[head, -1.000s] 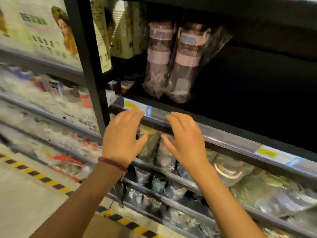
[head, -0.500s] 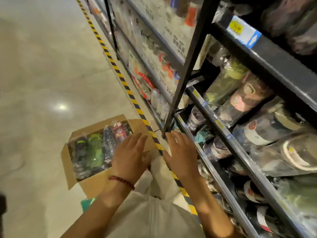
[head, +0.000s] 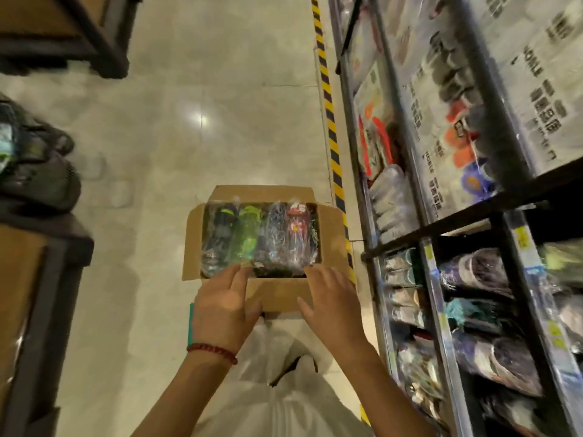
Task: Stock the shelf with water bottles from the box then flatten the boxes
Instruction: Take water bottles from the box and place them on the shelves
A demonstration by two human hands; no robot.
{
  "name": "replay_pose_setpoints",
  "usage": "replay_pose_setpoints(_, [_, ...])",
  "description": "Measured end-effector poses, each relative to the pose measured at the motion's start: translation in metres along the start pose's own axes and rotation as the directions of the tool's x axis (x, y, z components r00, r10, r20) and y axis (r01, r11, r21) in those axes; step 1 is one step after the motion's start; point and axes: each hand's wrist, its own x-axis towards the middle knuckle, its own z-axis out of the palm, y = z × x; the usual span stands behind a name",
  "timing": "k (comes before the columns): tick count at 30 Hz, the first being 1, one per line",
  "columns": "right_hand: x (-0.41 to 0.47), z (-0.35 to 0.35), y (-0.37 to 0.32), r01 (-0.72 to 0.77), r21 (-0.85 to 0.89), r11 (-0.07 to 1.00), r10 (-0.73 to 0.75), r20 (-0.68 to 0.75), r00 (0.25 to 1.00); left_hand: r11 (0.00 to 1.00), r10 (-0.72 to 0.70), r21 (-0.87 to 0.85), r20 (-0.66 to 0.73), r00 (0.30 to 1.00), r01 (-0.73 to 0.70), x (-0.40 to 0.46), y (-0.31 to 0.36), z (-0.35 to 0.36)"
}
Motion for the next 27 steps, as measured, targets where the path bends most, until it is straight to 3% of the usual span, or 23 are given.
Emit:
replay_pose_setpoints(4, [0.062,0.039,0.0,-0.05,0.032,0.998,0.044,0.174,0.984,0.993,-0.121,0.012,0.184,0.975,0.12,0.055,-0.032,0.018])
replay_pose_setpoints(8, [0.118,0.093,0.019,-0.144,0.089,0.986,0.124,0.203,0.971,0.987,-0.144,-0.031,0.242,0.96,0.156,0.113,-0.058,0.066])
replay_pose_setpoints(13, [0.173,0.164,0.066,-0.284,0.048,0.958,0.249,0.362,0.898,0.961,-0.248,-0.024,0.358,0.9,0.275,0.183,-0.08,0.147])
replay_pose_setpoints(17, [0.209,0.231,0.104,-0.4,0.082,0.913,0.326,0.443,0.835,0.904,-0.382,0.021,0.489,0.784,0.427,0.232,-0.107,0.22])
replay_pose_setpoints(22, [0.251,0.308,0.138,-0.516,0.109,0.849,0.403,0.498,0.768,0.817,-0.525,0.109,0.545,0.654,0.566,0.27,-0.146,0.295])
replay_pose_setpoints(27, [0.275,0.372,0.152,-0.697,0.22,0.682,0.497,0.561,0.663,0.722,-0.64,0.162,0.527,0.56,0.672,0.288,-0.156,0.338])
